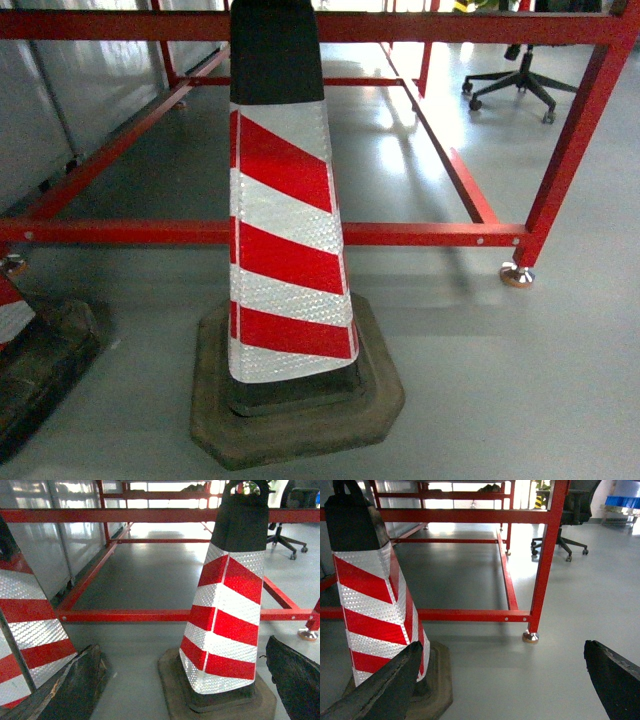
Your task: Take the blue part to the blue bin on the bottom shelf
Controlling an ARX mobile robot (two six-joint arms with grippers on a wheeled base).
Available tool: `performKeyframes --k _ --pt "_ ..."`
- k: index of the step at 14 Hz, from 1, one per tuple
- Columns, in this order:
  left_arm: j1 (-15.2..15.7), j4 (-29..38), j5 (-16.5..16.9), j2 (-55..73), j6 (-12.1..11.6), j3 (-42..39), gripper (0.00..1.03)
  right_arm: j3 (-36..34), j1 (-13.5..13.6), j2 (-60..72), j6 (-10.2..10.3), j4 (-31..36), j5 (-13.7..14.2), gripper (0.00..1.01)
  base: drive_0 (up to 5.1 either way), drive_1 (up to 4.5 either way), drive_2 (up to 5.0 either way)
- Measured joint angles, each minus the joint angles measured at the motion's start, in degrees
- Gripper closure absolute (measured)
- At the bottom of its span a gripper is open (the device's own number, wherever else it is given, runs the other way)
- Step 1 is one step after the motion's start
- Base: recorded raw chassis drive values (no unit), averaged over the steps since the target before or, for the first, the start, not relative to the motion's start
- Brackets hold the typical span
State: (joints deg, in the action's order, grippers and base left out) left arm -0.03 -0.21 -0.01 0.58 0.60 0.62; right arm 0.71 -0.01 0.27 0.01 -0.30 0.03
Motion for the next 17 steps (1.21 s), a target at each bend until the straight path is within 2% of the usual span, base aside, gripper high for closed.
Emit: performKeyframes --k 17 --pt "0.0 0.0 0.0 0.0 -0.6 0.0 0.05 0.0 0.0 0.0 0.1 0.0 0.0 0.03 0.0 0.00 0.0"
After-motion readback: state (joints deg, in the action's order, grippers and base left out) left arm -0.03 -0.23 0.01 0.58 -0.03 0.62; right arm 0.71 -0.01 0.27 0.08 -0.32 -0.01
